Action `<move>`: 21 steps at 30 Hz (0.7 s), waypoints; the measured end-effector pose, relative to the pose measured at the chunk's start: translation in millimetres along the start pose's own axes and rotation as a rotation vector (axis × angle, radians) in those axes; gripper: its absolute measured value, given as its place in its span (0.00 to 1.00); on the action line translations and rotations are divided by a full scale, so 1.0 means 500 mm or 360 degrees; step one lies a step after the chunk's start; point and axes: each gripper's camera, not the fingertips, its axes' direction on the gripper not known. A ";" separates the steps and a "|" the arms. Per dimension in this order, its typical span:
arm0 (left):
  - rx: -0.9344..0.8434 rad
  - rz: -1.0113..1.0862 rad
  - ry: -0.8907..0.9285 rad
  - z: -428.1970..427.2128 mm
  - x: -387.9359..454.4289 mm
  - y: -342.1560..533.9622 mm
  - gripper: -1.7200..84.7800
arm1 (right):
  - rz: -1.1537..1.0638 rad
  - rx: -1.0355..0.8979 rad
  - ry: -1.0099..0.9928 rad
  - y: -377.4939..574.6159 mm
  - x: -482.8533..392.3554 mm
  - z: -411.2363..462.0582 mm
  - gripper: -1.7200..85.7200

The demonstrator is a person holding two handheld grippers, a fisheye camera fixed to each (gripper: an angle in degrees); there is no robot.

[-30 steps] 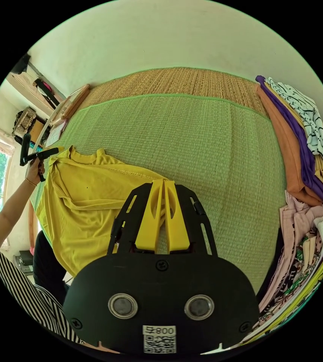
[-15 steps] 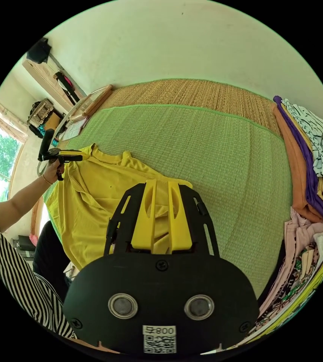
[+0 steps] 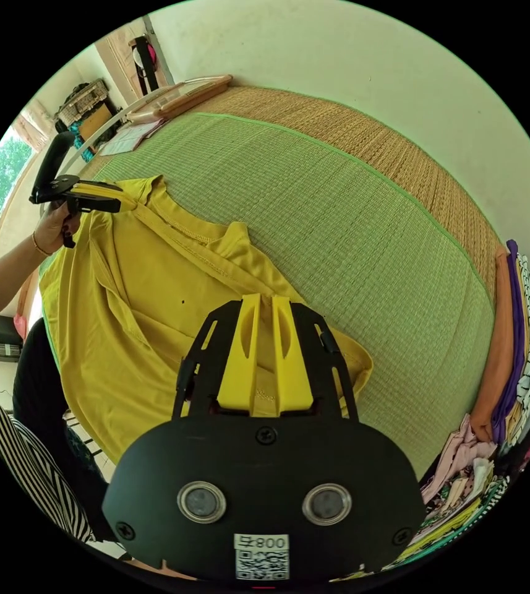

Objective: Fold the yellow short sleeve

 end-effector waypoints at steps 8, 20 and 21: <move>0.0142 0.0009 -0.0012 -0.053 -0.014 0.004 0.02 | 0.0016 0.0158 0.0085 -0.003 -0.009 -0.059 0.02; 0.0252 -0.0117 0.0099 -0.108 -0.089 0.063 0.03 | 0.0231 0.0111 -0.0050 -0.023 0.060 -0.042 0.02; 0.0229 -0.0116 0.0091 -0.113 -0.092 0.079 0.03 | 0.0237 0.0124 -0.0057 -0.021 0.061 -0.045 0.02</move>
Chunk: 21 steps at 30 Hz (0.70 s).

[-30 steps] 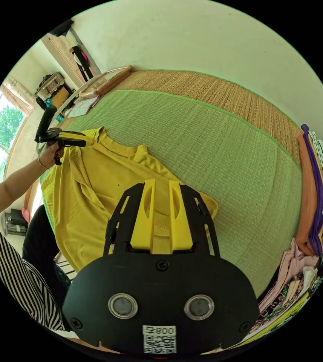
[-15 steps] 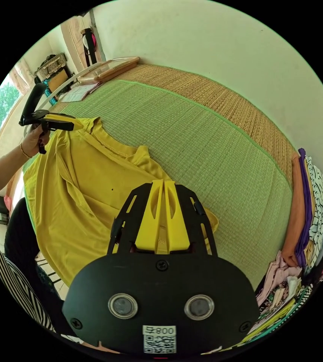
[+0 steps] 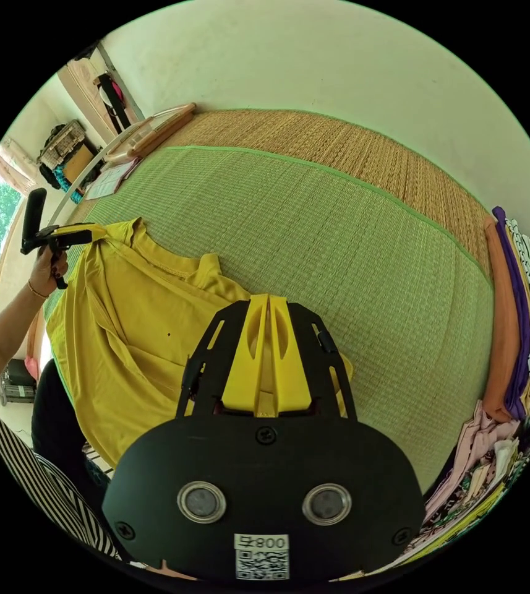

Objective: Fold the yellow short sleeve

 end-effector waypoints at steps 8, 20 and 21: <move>-0.0124 -0.0017 -0.0138 -0.014 -0.027 0.027 0.06 | -0.0049 0.0022 -0.0086 0.032 -0.023 -0.017 0.05; -0.0140 0.0097 -0.0383 -0.021 -0.008 -0.019 0.03 | -0.0083 -0.0011 -0.0119 0.061 -0.058 -0.003 0.07; -0.0127 0.0095 -0.0383 -0.023 -0.010 -0.026 0.03 | -0.0084 -0.0008 -0.0120 0.062 -0.060 -0.004 0.07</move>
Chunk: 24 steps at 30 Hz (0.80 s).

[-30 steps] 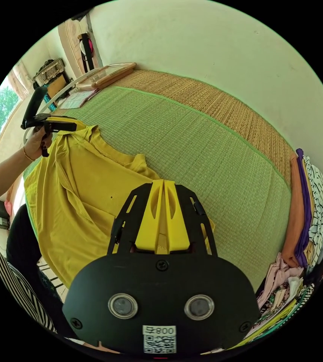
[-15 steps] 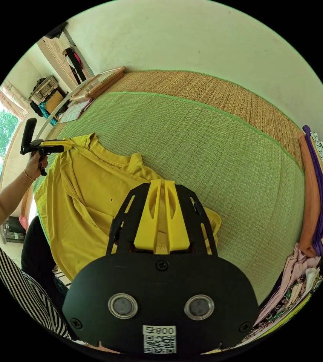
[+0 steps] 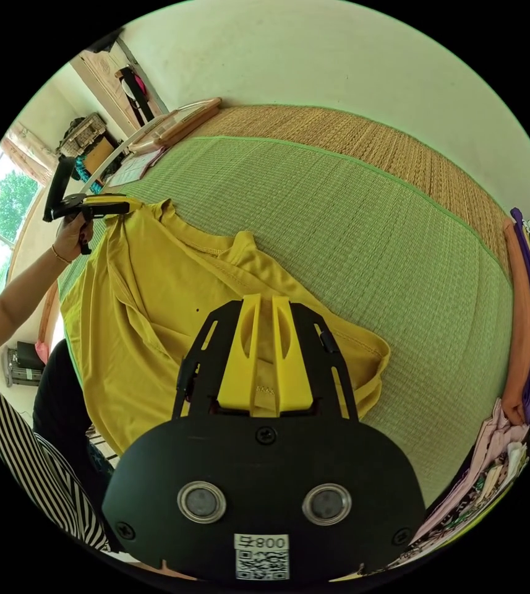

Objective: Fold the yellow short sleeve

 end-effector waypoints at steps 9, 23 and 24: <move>0.0038 -0.0141 0.0071 -0.010 -0.058 -0.002 0.04 | 0.0030 0.0036 0.0010 0.023 -0.017 -0.019 0.07; -0.0141 0.0052 0.0107 0.039 -0.013 0.018 0.04 | -0.0048 -0.0022 0.0132 0.044 -0.073 0.000 0.08; -0.0130 0.0057 0.0089 0.035 -0.010 0.026 0.03 | -0.0045 -0.0018 0.0134 0.047 -0.074 -0.001 0.07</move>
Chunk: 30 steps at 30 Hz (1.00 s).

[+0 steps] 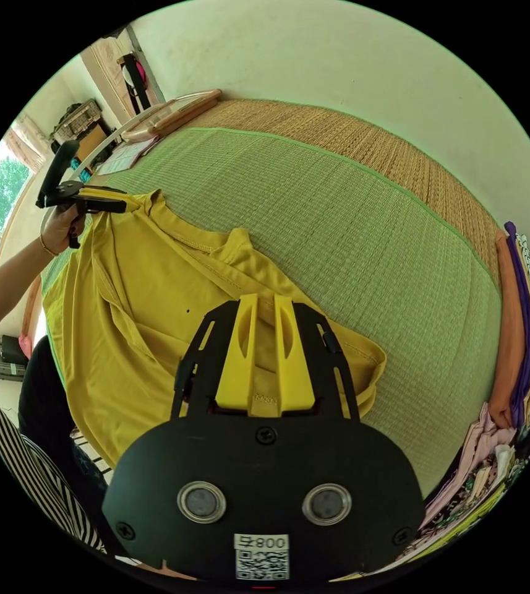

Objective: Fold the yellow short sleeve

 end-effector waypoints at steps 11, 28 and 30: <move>0.0356 -0.0027 -0.0054 -0.080 0.024 0.084 0.03 | 0.0015 0.0278 0.0145 0.090 -0.034 -0.079 0.03; 0.0079 -0.0156 -0.0003 -0.029 -0.058 0.233 0.03 | 0.0243 0.0229 -0.0107 0.190 0.065 -0.013 0.06; 0.0005 -0.0127 -0.0143 -0.015 -0.060 0.231 0.02 | 0.0240 0.0229 -0.0106 0.205 0.065 -0.013 0.06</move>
